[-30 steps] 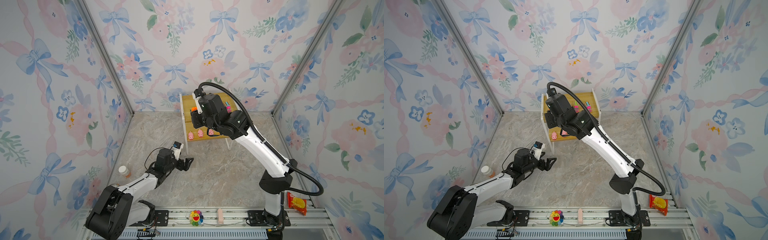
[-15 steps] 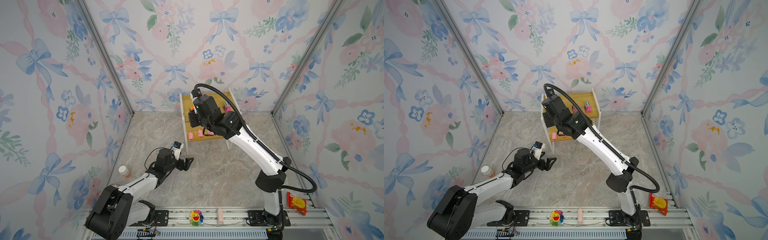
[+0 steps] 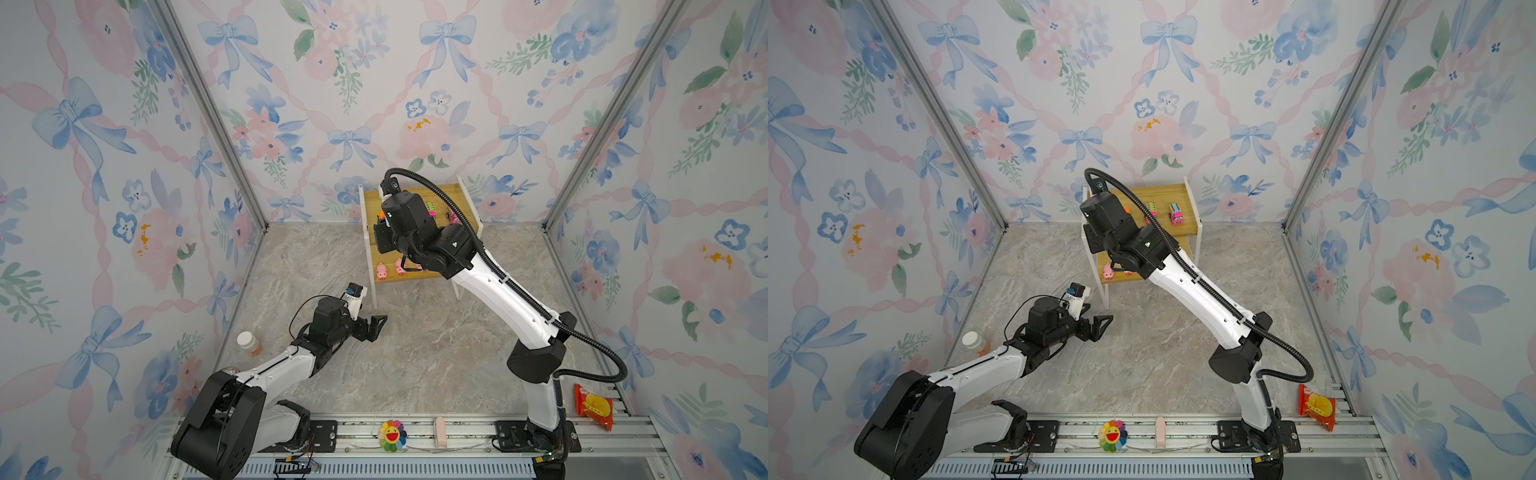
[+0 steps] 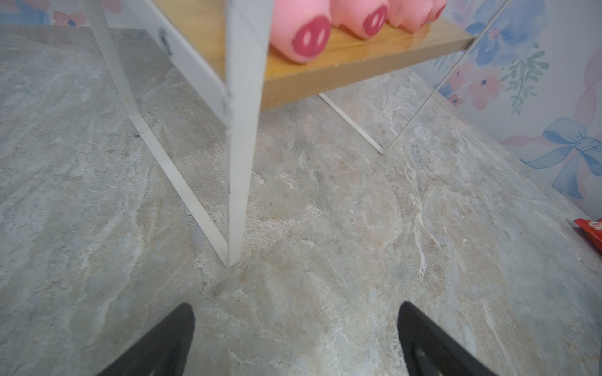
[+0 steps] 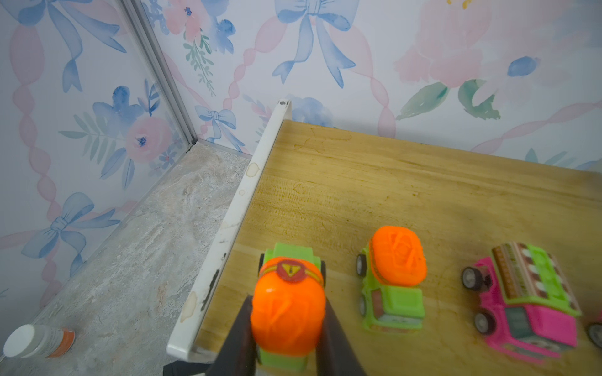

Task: Place and organize the plastic toys onto the shelf
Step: 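Lower the car onto the upper shelf beside the other orange car and release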

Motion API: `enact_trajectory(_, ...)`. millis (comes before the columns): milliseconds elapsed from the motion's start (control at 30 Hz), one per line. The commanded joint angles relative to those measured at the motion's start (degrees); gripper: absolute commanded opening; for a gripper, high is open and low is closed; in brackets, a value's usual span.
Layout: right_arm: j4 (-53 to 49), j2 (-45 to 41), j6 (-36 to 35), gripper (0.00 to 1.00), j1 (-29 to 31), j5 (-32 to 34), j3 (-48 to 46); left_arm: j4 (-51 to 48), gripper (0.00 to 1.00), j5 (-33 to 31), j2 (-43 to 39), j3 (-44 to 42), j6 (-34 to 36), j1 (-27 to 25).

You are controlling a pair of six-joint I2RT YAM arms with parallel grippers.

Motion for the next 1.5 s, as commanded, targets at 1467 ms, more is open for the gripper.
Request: enact_trajectory(1467, 4.2, 3.9, 1.3, 0.29, -2.4, 0.3, -0.3, 0.0, 0.98, -0.1, -0.3, 0.5, 0.6, 0.3)
